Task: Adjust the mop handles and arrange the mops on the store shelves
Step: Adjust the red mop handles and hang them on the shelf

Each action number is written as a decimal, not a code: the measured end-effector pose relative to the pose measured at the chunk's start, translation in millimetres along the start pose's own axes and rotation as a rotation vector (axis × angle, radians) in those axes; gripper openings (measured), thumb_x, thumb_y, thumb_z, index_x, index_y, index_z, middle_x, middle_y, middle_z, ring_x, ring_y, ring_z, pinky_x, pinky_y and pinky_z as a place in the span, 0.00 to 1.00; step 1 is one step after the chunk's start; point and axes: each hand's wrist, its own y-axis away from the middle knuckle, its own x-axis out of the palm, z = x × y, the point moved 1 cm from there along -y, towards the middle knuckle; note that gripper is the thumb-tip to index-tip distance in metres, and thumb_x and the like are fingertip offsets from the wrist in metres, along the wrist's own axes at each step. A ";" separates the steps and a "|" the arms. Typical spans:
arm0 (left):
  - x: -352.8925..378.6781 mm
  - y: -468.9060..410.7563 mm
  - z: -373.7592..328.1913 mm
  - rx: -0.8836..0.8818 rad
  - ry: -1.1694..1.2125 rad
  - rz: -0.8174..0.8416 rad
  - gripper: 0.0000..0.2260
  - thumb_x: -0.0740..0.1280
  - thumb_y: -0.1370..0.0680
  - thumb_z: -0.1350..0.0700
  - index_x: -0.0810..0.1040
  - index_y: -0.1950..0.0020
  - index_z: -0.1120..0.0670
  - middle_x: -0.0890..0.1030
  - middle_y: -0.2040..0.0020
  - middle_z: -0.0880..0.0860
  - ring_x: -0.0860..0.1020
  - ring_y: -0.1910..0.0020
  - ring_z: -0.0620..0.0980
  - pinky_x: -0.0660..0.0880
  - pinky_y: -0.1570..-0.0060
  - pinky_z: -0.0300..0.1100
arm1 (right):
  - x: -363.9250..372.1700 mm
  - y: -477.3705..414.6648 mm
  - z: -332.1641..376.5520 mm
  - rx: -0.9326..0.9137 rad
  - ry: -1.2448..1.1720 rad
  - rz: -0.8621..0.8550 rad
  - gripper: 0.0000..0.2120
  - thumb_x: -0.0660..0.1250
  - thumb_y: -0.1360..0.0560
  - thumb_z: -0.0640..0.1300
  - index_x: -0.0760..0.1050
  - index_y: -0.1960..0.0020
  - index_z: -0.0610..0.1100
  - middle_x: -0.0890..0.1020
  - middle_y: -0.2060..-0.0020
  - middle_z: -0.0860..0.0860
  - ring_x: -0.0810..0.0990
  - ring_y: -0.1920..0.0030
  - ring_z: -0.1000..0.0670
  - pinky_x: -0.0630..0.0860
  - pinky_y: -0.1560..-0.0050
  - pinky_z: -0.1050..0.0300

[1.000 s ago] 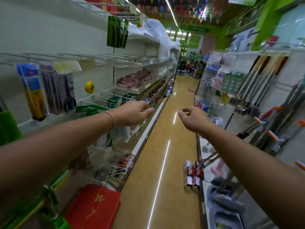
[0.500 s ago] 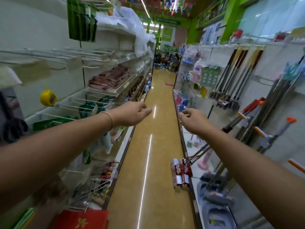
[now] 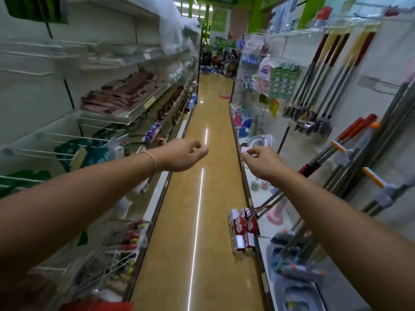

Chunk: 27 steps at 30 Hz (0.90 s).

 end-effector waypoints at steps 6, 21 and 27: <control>2.7 -108.8 -25.7 -0.005 0.010 0.007 0.25 0.54 0.19 0.38 0.68 0.27 0.52 0.77 0.36 0.55 0.76 0.39 0.52 0.76 0.40 0.50 | -25.4 -98.5 -38.5 0.038 -0.031 0.034 0.23 0.61 0.20 0.55 0.75 0.32 0.43 0.79 0.36 0.45 0.77 0.38 0.46 0.75 0.40 0.52; 31.2 -283.5 -42.2 0.050 0.042 0.047 0.25 0.55 0.19 0.39 0.67 0.27 0.52 0.76 0.33 0.55 0.75 0.37 0.52 0.74 0.40 0.47 | -44.5 -243.1 -97.1 0.084 -0.050 0.006 0.19 0.60 0.19 0.52 0.77 0.34 0.42 0.81 0.43 0.46 0.79 0.46 0.48 0.77 0.47 0.52; 30.6 -354.5 -26.8 0.106 0.067 0.071 0.24 0.56 0.18 0.40 0.68 0.27 0.53 0.76 0.34 0.55 0.76 0.37 0.52 0.73 0.42 0.45 | -40.3 -303.6 -110.1 0.153 -0.046 -0.054 0.20 0.61 0.20 0.54 0.78 0.36 0.43 0.81 0.43 0.46 0.80 0.47 0.47 0.76 0.50 0.55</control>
